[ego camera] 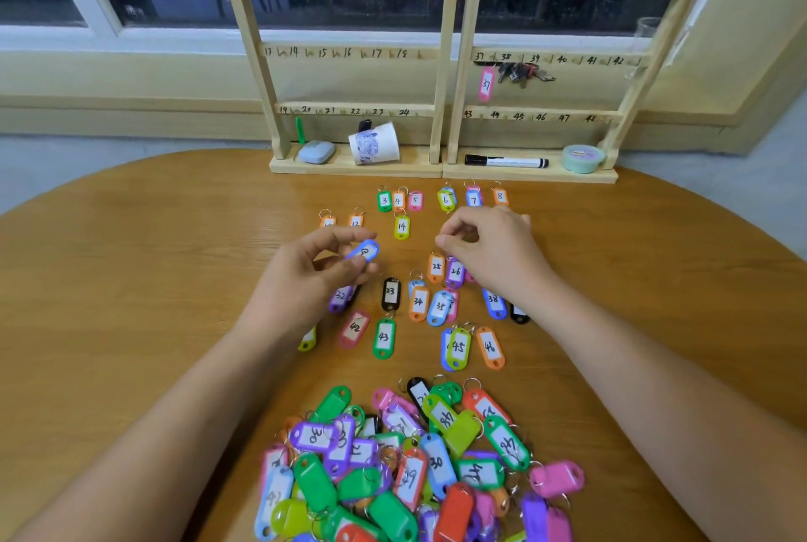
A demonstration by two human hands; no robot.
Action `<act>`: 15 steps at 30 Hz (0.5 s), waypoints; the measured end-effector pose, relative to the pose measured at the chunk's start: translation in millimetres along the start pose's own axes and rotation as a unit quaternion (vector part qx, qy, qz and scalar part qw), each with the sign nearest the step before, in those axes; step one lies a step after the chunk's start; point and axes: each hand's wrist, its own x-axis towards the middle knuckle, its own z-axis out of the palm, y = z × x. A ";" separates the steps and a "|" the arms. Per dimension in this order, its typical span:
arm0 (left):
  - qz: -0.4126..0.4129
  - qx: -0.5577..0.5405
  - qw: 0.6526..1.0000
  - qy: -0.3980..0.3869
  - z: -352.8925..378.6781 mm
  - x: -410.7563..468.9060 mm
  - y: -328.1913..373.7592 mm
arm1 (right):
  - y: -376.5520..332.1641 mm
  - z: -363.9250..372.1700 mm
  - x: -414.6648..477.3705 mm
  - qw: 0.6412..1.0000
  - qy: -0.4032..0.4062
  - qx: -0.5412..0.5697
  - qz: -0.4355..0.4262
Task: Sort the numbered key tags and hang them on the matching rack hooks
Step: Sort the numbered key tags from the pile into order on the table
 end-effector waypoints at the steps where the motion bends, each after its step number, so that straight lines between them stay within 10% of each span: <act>1: -0.007 0.000 1.000 0.002 0.0 -0.4 0.2 | 2.2 -2.9 -1.7 1.000 0.007 0.005 0.002; 15: 0.002 0.050 0.998 0.027 6.2 14.7 3.7 | 53.3 -34.2 -34.0 0.991 0.096 0.084 0.030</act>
